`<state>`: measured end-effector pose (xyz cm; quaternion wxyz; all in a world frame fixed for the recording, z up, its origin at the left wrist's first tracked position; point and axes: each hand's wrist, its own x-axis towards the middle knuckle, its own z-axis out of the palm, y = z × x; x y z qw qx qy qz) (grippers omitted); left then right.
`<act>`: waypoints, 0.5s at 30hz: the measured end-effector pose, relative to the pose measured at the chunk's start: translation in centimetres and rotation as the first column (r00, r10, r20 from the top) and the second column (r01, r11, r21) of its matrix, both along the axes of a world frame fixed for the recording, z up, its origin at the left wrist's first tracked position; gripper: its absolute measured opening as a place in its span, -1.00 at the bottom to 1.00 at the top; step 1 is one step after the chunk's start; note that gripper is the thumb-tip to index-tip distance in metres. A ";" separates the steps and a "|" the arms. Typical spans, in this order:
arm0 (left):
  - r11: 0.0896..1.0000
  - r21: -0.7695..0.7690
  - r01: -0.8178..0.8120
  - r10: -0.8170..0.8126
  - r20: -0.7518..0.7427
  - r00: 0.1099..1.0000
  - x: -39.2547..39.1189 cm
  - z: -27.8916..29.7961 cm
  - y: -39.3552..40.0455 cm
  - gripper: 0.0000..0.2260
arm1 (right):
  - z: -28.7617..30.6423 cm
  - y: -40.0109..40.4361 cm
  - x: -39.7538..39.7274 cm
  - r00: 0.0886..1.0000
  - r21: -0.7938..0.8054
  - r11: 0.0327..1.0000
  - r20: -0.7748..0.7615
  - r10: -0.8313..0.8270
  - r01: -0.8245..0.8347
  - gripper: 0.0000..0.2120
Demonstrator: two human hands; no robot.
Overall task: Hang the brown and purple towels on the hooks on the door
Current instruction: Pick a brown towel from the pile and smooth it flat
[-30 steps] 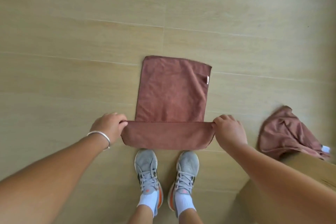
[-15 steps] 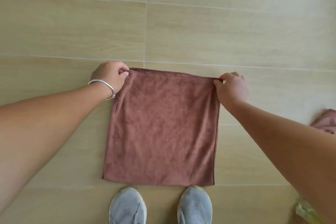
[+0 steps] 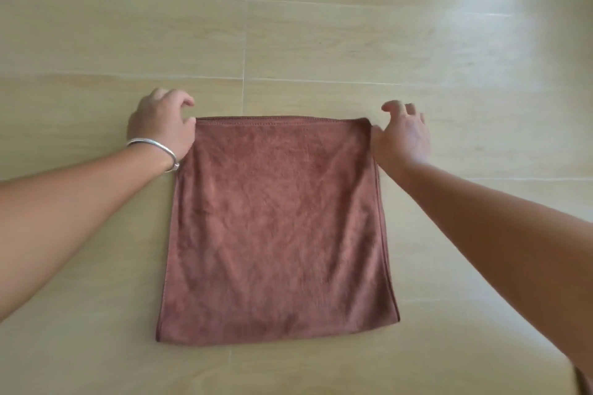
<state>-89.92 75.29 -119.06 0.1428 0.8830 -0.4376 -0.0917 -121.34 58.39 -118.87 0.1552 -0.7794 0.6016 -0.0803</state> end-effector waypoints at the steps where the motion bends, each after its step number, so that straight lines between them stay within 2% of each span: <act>1: 0.997 -0.062 0.044 -0.044 0.017 0.999 -0.9 0.7 -0.4 -0.74 | 0.6 1.0 0.8 0.998 0.000 0.999 0.033 0.051 -0.051 -0.60; 3: 0.957 -0.072 0.282 -0.277 0.067 0.958 -3.9 1.2 0.9 -0.62 | 0.9 4.6 0.8 0.954 0.013 0.954 0.001 0.301 -0.301 -0.54; 5: 0.884 0.038 0.465 -0.466 0.093 0.880 -7.3 0.3 5.0 -0.47 | -0.2 9.4 -0.9 0.817 0.045 0.823 -0.105 0.567 -0.566 -0.48; 7: 0.829 0.174 0.532 -0.550 0.079 0.831 -10.1 -1.6 10.4 -0.35 | -1.7 13.2 -3.3 0.676 0.068 0.698 -0.199 0.709 -0.713 -0.40; 9: 0.750 0.294 0.593 -0.633 0.058 0.772 -11.4 -3.2 14.8 -0.30 | -3.3 15.0 -5.5 0.547 0.116 0.591 -0.272 0.792 -0.798 -0.34; 12: 0.658 0.344 0.670 -0.728 0.062 0.682 -9.7 -4.4 16.0 -0.31 | -4.5 13.7 -7.1 0.410 0.136 0.467 -0.310 0.858 -0.874 -0.34; 14: 0.631 0.384 0.674 -0.747 0.069 0.661 -7.5 -4.3 13.8 -0.32 | -4.6 11.8 -6.4 0.392 0.122 0.449 -0.324 0.861 -0.885 -0.35; 15: 0.640 0.411 0.649 -0.734 0.081 0.674 -6.3 -4.3 12.3 -0.31 | -4.5 10.8 -5.5 0.415 0.116 0.475 -0.339 0.844 -0.872 -0.36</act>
